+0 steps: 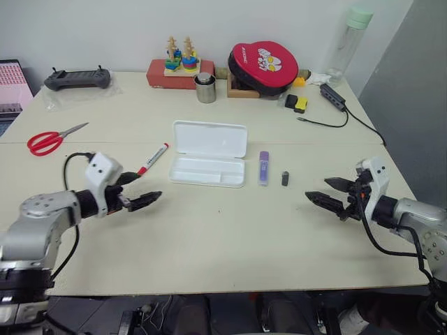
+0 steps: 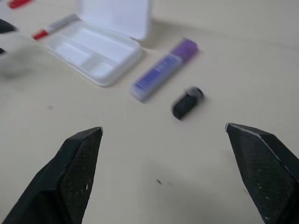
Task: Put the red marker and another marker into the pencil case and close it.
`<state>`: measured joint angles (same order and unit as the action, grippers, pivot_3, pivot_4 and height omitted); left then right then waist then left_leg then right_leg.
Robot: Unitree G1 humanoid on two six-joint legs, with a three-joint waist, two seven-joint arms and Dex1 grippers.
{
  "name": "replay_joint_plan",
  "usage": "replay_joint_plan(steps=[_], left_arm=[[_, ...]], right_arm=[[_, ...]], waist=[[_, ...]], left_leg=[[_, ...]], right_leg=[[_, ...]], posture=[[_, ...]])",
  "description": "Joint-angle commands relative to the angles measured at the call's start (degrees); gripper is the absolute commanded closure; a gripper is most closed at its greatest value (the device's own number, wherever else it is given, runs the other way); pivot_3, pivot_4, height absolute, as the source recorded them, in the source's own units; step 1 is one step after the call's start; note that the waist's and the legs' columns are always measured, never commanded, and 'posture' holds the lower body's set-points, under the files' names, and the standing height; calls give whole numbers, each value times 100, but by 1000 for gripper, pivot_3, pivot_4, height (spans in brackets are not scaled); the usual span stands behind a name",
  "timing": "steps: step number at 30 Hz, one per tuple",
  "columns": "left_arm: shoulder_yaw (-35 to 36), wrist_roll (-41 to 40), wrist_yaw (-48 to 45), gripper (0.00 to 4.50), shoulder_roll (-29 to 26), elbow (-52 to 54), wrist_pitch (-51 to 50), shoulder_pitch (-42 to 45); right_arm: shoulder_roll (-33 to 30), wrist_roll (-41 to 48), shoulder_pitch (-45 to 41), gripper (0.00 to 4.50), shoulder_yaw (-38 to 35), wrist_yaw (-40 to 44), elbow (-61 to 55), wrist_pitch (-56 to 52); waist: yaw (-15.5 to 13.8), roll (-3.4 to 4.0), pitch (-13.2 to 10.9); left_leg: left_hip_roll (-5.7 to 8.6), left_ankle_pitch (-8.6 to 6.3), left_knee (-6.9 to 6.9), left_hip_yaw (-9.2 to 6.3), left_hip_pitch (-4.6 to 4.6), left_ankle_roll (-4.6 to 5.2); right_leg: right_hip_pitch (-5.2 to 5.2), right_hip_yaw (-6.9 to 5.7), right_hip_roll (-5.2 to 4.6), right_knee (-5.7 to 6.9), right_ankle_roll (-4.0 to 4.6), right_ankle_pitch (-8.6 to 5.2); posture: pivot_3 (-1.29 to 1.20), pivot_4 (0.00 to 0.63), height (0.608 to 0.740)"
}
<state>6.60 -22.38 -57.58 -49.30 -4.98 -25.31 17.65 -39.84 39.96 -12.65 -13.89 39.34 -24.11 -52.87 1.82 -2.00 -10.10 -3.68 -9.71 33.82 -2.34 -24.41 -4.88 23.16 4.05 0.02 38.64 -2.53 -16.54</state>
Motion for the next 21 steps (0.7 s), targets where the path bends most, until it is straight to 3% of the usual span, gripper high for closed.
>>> replay_joint_plan(steps=[1,9,16,21], left_arm=[[-492,268,-508,0,123,-360,412,647],[-1585,1124,-1253,0,930,-2216,1334,2232],[-1851,1643,-1352,0,1310,-3240,1931,2622],[-1831,1757,-1431,862,1468,-3566,2086,2723]], right_arm=[[-20,381,-367,62,221,349,-446,131],[398,90,-1455,62,1183,322,-308,450],[607,-20,-1708,62,1363,234,-269,562],[686,-48,-1725,0,1387,172,-284,578]], waist=[[2,0,0],[4,-3,2],[1,-4,2],[2,-4,2]], left_leg=[[-1,0,12,-2,0,0],[0,12,43,-3,-3,18],[0,11,47,-17,-17,19],[0,12,50,-24,-18,19]], right_leg=[[1,0,2,9,-2,1],[-1,8,8,30,-17,18],[4,2,15,30,-15,17],[4,-1,16,35,-15,17]], posture=[[0,150,740],[0,150,740],[0,150,740],[0,150,740]])
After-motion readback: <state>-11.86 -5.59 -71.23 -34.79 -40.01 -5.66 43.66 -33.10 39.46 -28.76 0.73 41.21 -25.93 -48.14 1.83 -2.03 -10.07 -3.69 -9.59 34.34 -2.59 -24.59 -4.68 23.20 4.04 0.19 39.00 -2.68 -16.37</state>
